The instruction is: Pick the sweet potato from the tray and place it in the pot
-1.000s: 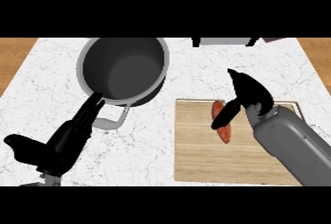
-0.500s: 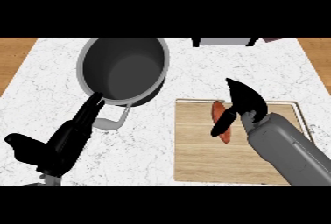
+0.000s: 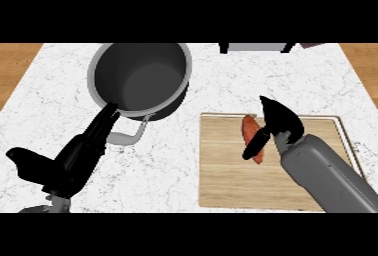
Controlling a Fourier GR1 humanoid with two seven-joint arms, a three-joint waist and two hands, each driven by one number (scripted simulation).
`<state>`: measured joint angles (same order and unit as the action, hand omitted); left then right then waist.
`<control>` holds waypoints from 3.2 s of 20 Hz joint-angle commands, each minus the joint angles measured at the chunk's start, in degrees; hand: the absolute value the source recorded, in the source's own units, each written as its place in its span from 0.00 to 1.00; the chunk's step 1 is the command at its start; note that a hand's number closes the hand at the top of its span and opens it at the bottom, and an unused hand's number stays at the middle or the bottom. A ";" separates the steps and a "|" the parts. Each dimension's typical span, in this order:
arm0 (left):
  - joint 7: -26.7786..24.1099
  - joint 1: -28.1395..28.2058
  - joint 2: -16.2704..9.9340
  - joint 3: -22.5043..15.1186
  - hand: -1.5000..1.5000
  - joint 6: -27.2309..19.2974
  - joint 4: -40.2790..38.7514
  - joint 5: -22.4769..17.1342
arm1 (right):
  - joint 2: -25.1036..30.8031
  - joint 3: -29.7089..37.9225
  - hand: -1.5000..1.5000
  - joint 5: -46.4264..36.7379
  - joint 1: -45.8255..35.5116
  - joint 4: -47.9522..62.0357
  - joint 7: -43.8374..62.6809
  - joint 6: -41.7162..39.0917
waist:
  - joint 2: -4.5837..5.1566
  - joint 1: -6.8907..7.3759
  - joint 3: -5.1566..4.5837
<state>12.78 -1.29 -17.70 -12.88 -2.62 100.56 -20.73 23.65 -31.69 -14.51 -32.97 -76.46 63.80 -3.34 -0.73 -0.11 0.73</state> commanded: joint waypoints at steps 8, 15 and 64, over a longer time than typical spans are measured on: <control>2.85 -0.28 2.49 -0.95 0.50 1.47 -4.84 -0.65 | -2.52 1.33 0.00 -2.15 1.40 2.27 5.74 -1.92 | 0.76 -0.23 -0.77; 0.11 2.10 3.52 -1.84 0.50 3.35 -6.92 0.97 | -5.16 3.19 1.00 -3.94 2.91 7.62 -1.13 0.64 | 0.92 0.05 -0.75; 1.36 1.60 7.60 0.87 0.50 5.07 -7.34 4.95 | -23.54 -2.99 1.00 -45.88 -11.67 -32.40 0.97 -3.78 | 0.89 0.29 -0.84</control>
<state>14.79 0.09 -12.76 -9.41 1.99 101.20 -16.70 1.74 -39.18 -64.16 -38.19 -110.33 60.72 -3.52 -0.78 0.29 0.61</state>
